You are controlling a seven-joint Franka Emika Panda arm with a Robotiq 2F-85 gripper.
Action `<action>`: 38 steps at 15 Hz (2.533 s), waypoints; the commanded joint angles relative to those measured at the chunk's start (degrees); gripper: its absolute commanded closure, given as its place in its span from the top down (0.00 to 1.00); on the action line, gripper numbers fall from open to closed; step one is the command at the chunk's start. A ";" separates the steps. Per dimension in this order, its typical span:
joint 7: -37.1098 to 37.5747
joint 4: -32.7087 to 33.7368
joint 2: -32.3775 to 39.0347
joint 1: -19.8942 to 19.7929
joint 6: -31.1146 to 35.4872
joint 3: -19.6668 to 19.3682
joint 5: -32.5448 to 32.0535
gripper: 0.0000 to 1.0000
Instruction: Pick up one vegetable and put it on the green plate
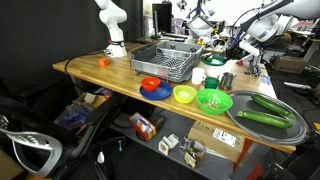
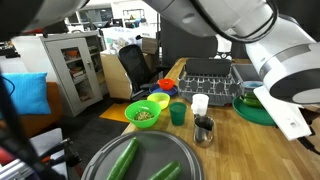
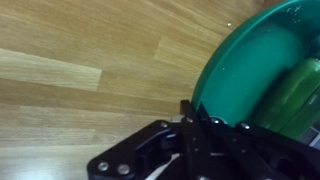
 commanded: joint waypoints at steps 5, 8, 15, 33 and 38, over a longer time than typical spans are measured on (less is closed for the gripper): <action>-5.00 -16.05 -11.86 -2.39 2.05 2.41 1.38 0.01; -6.81 -21.65 -15.89 -3.34 3.62 3.55 1.87 0.01; -16.14 -34.03 -24.94 -2.97 3.99 2.93 10.25 0.01; -21.39 -53.18 -38.61 6.07 3.83 -6.07 11.17 0.01; -23.60 -56.49 -40.50 8.01 5.13 -7.42 11.60 0.01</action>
